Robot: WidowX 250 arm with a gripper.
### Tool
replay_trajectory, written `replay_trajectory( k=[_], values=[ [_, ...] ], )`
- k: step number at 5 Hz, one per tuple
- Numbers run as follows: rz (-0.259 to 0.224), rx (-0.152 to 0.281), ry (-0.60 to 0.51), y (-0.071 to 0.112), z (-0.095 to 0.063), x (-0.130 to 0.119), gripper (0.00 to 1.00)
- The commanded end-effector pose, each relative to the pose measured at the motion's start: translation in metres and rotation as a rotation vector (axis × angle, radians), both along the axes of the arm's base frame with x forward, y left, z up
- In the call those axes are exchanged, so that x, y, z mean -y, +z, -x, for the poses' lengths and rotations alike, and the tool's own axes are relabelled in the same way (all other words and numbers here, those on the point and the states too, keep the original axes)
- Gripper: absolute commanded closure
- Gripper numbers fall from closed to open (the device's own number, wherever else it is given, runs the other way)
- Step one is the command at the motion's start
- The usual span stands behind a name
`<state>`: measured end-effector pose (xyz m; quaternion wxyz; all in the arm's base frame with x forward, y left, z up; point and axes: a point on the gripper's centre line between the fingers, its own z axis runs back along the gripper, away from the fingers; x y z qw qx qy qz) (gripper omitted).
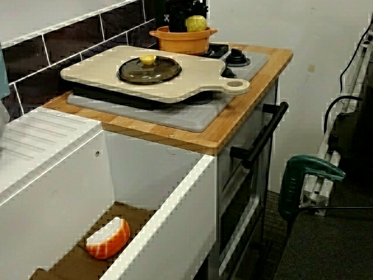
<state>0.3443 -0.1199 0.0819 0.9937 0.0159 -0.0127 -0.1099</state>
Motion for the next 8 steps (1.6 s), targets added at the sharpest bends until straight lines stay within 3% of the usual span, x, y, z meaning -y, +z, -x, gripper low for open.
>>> replay_trajectory(
  k=[1,3,4,5,6,8],
  values=[
    [0.097,0.117,0.023,0.077,-0.004,-0.015,1.0],
    [0.11,0.169,0.054,0.096,-0.015,-0.045,1.0],
    [0.098,0.219,0.074,0.093,-0.03,-0.068,1.0],
    [0.086,0.237,0.093,0.088,-0.044,-0.081,1.0],
    [0.067,0.288,0.096,0.079,-0.06,-0.092,1.0],
    [0.016,0.3,0.115,0.056,-0.073,-0.094,1.0]
  ],
)
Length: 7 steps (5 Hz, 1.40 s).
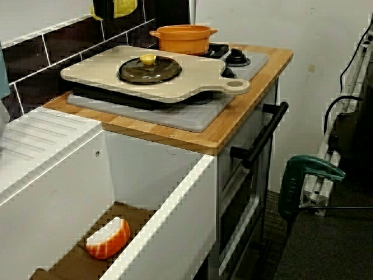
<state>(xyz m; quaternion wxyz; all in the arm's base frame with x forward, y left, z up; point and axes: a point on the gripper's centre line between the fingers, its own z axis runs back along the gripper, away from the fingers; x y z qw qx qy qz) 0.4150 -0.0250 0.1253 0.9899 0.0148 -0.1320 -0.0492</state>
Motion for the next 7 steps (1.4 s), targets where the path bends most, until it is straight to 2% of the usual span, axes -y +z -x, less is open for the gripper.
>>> replay_trajectory(
  k=[1,3,4,5,7],
  values=[
    [-0.021,0.053,-0.001,0.007,0.001,0.005,1.0],
    [-0.03,0.049,-0.013,0.002,0.009,0.008,1.0],
    [-0.03,0.027,0.003,0.005,0.007,0.003,0.11],
    [-0.025,0.018,0.01,0.007,0.007,0.0,0.0],
    [0.007,-0.003,0.015,0.02,0.012,-0.004,0.0]
  ],
)
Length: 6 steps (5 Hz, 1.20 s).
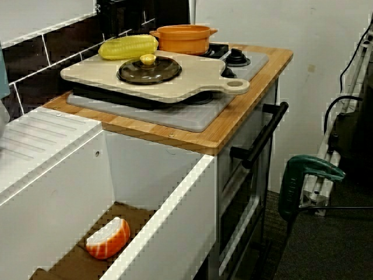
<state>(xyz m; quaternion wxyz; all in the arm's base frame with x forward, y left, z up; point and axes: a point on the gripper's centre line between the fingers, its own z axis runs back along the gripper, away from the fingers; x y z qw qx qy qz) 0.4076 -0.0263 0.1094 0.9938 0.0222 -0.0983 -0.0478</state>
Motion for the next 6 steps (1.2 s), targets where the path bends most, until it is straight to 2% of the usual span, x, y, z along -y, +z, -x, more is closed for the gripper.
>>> replay_trajectory(
  k=[1,2,3,5,6],
  values=[
    [0.037,0.062,0.006,0.045,0.012,-0.005,0.0],
    [0.056,0.045,0.019,0.053,0.023,-0.008,0.0],
    [0.039,0.027,0.028,0.056,0.034,-0.007,0.0],
    [-0.033,-0.003,0.001,0.05,0.051,-0.018,0.0],
    [-0.06,0.008,-0.028,0.052,0.065,-0.03,0.0]
  ],
)
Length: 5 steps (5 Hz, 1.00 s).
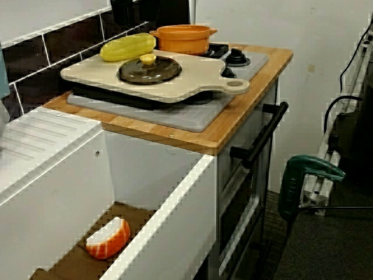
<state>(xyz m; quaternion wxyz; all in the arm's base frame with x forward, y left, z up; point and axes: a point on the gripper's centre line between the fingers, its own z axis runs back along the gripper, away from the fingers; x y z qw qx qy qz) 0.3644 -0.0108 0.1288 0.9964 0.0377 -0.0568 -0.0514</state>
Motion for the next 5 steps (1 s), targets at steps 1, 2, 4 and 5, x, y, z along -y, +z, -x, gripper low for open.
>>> replay_trajectory(
  k=[1,2,4,5],
  values=[
    [-0.064,0.093,-0.141,0.031,0.033,-0.025,0.0],
    [-0.089,0.077,-0.263,0.031,0.04,-0.029,0.0],
    [-0.12,0.137,-0.593,0.025,0.042,-0.028,0.0],
    [-0.09,0.17,-0.657,0.024,0.037,-0.032,0.0]
  ],
)
